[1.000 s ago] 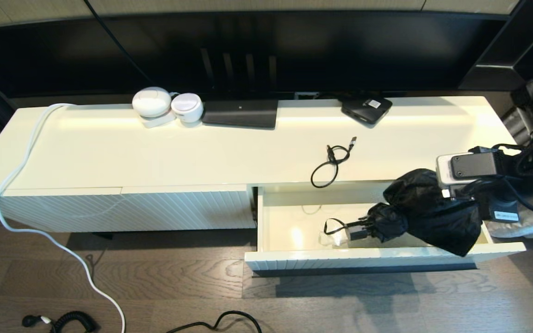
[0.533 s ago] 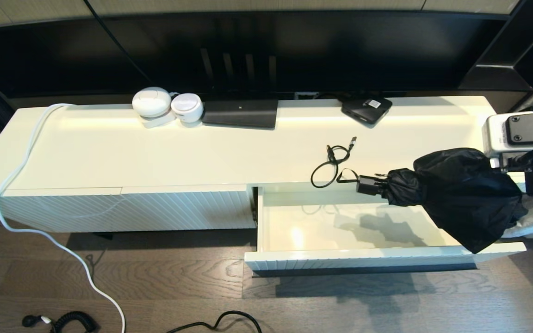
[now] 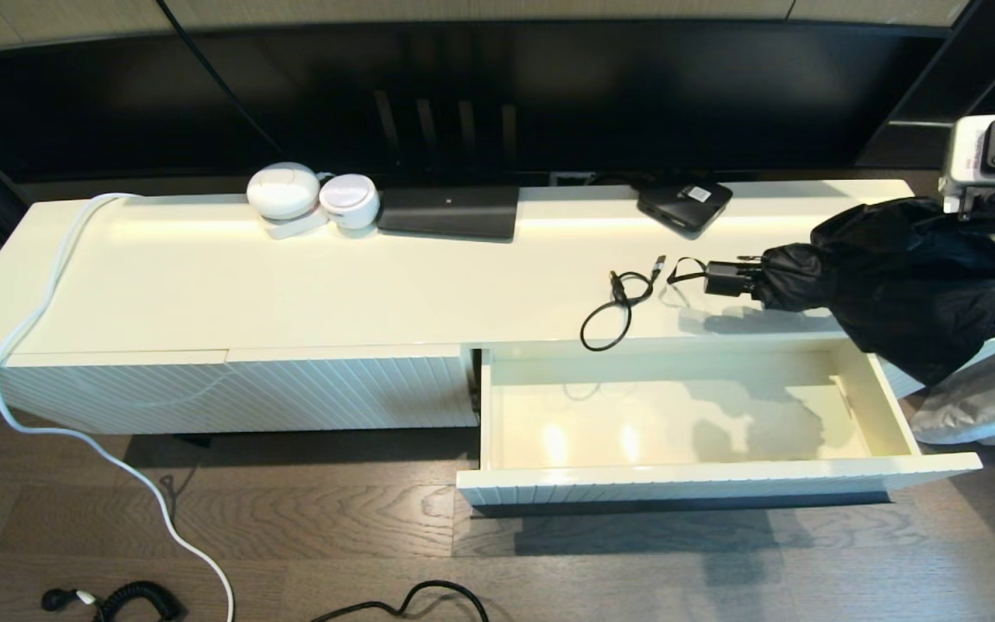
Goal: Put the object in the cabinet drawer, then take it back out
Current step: Take the umbrella out of the drawer and put it on the table
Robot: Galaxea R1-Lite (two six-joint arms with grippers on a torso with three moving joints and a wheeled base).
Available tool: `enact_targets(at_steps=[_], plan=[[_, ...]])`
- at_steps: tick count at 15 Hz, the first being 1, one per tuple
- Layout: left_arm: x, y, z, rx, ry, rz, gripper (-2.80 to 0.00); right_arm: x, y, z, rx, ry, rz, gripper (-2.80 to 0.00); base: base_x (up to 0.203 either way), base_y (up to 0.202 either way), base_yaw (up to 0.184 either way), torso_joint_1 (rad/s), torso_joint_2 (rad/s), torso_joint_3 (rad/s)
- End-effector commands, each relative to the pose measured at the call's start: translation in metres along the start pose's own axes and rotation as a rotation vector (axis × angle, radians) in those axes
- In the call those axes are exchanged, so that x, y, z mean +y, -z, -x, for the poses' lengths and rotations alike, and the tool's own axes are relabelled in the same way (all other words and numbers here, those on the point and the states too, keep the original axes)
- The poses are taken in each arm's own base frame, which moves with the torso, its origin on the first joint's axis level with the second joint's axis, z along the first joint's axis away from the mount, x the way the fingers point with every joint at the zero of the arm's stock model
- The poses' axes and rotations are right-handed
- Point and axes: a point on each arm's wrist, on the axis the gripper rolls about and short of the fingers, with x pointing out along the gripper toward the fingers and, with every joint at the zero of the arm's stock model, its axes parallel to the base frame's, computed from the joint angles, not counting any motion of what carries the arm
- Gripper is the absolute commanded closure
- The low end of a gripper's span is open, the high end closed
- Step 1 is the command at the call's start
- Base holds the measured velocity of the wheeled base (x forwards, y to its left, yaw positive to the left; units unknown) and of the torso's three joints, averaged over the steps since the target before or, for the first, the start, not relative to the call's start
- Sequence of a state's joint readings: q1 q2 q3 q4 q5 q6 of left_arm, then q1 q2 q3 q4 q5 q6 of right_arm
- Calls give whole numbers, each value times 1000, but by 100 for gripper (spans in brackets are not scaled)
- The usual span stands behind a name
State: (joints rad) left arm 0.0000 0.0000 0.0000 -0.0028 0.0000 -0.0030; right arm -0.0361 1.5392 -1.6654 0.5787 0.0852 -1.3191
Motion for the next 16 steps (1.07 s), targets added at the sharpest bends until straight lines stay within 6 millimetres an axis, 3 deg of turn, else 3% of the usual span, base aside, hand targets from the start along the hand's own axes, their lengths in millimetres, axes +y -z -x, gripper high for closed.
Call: enact_targets(at_steps=[1,11,16], plan=[[0,0,0,1,0,0,0,-4,8,-26,20,-5,-5,0,0,0,0,0,0,0],[0,0,0,0,-2,0,0,-9,27,-107,19,74,-16,0,0,0,0,0,0,0],[0,0,0,0,0,0,0,-8,31,-128,-7,116,-10,0,0,0,0,0,0,0]])
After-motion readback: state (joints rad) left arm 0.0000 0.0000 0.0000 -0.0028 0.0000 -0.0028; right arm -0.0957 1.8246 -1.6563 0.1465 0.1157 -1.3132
